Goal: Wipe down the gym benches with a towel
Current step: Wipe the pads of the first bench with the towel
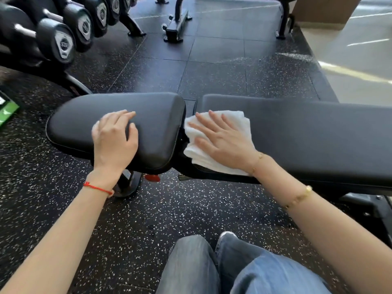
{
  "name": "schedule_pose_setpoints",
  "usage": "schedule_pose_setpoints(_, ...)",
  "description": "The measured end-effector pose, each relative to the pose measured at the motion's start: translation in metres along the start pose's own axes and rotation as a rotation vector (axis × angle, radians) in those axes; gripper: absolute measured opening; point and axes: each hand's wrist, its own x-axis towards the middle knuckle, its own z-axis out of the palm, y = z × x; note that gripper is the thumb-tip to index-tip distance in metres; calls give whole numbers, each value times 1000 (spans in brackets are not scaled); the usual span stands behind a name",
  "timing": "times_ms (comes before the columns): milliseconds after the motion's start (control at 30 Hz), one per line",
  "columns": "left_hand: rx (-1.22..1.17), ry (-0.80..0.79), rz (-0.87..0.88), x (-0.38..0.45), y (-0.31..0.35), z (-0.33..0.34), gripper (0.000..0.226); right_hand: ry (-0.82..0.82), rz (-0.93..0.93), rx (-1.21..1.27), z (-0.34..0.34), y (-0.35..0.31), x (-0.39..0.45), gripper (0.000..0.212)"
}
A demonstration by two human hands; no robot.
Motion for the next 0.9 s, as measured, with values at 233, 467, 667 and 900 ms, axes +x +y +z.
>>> schedule_pose_setpoints(233, 25, -26, -89, -2, -19, -3, 36, 69, 185, 19, -13, 36, 47, 50)
schedule_pose_setpoints(467, 25, -26, -112, -4, -18, -1, 37, 82, 12, 2, -1, -2, 48, 50)
schedule_pose_setpoints(667, -5, -11, -127, 9, -28, 0, 34, 225, 37, 508, -13, -27, 44, 43)
schedule_pose_setpoints(900, 43, -31, -199, 31, -54, -2, 38, -28, -180, 157, 19, -69, 126, 49)
